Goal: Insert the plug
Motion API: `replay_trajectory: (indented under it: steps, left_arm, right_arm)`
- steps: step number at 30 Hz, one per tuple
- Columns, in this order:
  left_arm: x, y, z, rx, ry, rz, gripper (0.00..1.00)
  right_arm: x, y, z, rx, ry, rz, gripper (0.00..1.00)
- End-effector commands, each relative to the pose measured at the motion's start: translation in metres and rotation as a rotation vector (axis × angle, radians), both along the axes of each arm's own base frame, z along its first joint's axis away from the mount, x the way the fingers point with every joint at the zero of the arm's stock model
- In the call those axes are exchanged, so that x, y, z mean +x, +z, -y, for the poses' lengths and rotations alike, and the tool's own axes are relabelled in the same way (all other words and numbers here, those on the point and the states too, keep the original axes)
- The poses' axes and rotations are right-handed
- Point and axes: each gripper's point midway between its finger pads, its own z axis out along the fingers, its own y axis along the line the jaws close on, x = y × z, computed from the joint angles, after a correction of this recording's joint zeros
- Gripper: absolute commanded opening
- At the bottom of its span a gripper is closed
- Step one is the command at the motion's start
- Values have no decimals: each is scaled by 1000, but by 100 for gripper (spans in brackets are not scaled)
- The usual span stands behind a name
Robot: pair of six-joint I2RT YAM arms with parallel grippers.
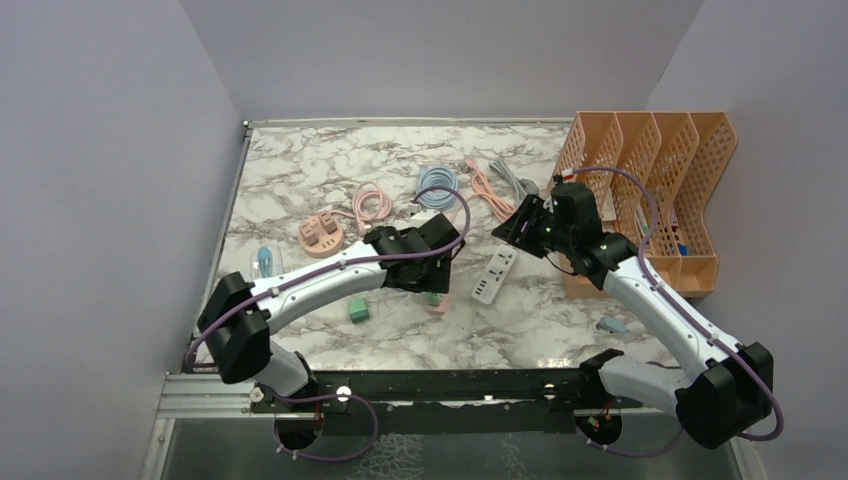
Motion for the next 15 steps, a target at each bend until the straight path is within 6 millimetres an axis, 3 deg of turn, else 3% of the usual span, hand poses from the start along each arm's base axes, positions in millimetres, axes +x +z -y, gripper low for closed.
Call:
replay_trajectory:
  steps: [1,6,9,15]
  left_arm:
    - [8,2,-48,10,161,42,74]
    - [10,-5,-103,-46,375,31,78]
    - [1,-20,-129,-50,477,17,83]
    - [-13,-57,-150,-24,524,-58,84]
  right_arm:
    - [3,6,3,3,-23,10,49]
    - [2,2,1,7,-14,-2,48]
    - [1,1,-1,14,-10,-6,48]
    - [1,-2,-3,25,-4,-18,48]
